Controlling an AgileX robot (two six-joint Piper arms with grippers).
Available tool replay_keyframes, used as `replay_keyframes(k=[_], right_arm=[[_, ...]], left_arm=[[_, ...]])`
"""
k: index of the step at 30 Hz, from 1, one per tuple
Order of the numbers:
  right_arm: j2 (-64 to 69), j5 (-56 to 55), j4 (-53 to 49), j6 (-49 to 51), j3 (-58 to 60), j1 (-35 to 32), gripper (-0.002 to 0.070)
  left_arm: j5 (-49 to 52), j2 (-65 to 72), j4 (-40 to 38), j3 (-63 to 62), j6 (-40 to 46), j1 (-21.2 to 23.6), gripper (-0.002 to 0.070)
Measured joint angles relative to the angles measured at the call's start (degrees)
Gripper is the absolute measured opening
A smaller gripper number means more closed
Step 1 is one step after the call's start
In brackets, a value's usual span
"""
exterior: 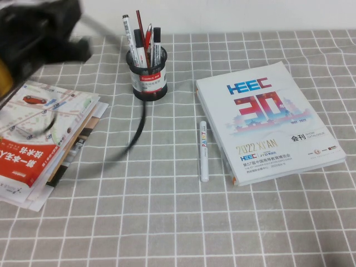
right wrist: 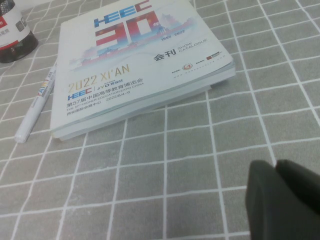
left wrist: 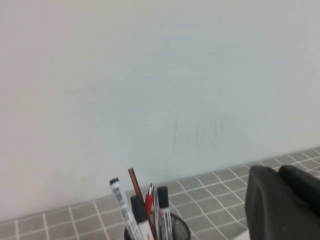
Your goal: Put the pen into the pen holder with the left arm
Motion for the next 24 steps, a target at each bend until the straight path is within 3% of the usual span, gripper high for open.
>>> replay_keyframes(k=[8, 16, 24], right_arm=[[0.0, 0.0, 0.0, 0.0, 0.0, 0.0, -0.0015], [0.0, 0.0, 0.0, 0.0, 0.0, 0.0, -0.0015], [0.0, 0.0, 0.0, 0.0, 0.0, 0.0, -0.0015]], left_arm=[[10.6, -24.1, 0.3, 17.4, -4.5, 0.0, 0.0000], [14.5, -46.1, 0.3, 32.7, -11.9, 0.0, 0.0000], [19.4, -57.7, -0.1, 40.3, -14.4, 0.0, 0.0000]])
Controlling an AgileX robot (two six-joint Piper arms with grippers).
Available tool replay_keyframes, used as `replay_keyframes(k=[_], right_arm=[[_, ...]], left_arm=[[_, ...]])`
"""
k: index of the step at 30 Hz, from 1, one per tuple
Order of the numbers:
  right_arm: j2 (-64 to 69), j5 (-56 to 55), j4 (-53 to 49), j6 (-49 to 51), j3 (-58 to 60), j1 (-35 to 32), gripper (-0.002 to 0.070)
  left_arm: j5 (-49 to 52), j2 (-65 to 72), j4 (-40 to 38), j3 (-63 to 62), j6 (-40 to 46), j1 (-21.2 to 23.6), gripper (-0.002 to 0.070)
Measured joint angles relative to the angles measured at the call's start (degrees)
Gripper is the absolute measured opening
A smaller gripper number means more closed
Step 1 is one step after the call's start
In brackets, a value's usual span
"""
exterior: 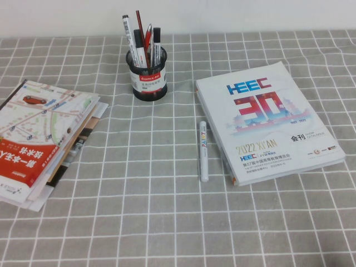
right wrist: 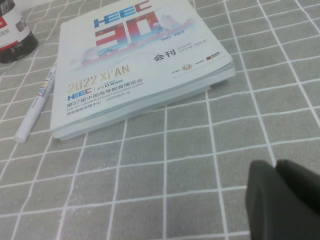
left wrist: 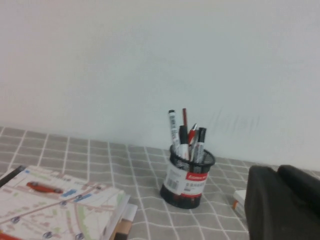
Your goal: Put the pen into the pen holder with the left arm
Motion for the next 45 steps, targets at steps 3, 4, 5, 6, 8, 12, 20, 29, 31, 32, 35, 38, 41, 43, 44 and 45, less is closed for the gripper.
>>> replay_keyframes(k=[3, 4, 5, 6, 8, 12, 20, 29, 31, 32, 35, 38, 41, 43, 44, 45], right_arm=[[0.0, 0.0, 0.0, 0.0, 0.0, 0.0, -0.0015], [0.0, 0.0, 0.0, 0.0, 0.0, 0.0, -0.0015], [0.0, 0.0, 0.0, 0.0, 0.0, 0.0, -0.0015], [0.0, 0.0, 0.0, 0.0, 0.0, 0.0, -0.0015], [0.0, 0.0, 0.0, 0.0, 0.0, 0.0, -0.0015], [0.0, 0.0, 0.0, 0.0, 0.0, 0.0, -0.0015], [0.0, 0.0, 0.0, 0.0, 0.0, 0.0, -0.0015], [0.0, 0.0, 0.0, 0.0, 0.0, 0.0, -0.0015], [0.0, 0.0, 0.0, 0.0, 0.0, 0.0, -0.0015], [0.0, 0.0, 0.0, 0.0, 0.0, 0.0, -0.0015], [0.0, 0.0, 0.0, 0.0, 0.0, 0.0, -0.0015], [0.0, 0.0, 0.0, 0.0, 0.0, 0.0, -0.0015], [0.0, 0.0, 0.0, 0.0, 0.0, 0.0, -0.0015], [0.0, 0.0, 0.0, 0.0, 0.0, 0.0, -0.0015], [0.0, 0.0, 0.0, 0.0, 0.0, 0.0, -0.0015], [0.0, 0.0, 0.0, 0.0, 0.0, 0.0, -0.0015]], left_arm=[[1.5, -0.6, 0.0, 0.3, 0.0, 0.0, 0.0000], [1.7, -0.6, 0.0, 0.4, 0.4, 0.0, 0.0000], [1.7, -0.7, 0.0, 0.7, 1.2, 0.0, 0.0000], [1.6, -0.7, 0.0, 0.9, 1.7, 0.0, 0.0000], [1.3, -0.8, -2.3, 2.0, 5.7, 0.0, 0.0000], [1.4, -1.6, -20.9, 5.4, 29.1, 0.0, 0.0000], [1.9, -6.6, -44.2, 12.2, 59.2, 1.3, 0.0000], [6.4, -13.7, -50.0, 14.0, 61.4, 7.7, 0.0000], [9.1, -13.7, -50.2, 14.0, 62.0, 8.4, 0.0000], [10.9, -13.7, -50.2, 14.0, 62.3, 8.8, 0.0000], [15.9, -13.7, -50.2, 14.0, 63.0, 9.2, 0.0000], [19.9, -13.8, -49.6, 14.0, 63.5, 9.2, 0.0000], [21.0, -13.8, -49.4, 14.0, 63.6, 9.2, 0.0000], [21.0, -13.9, -49.4, 14.0, 63.6, 9.2, 0.0000], [21.0, -13.9, -49.4, 14.0, 63.6, 9.2, 0.0000], [21.1, -13.9, -49.4, 14.0, 63.6, 9.2, 0.0000]])
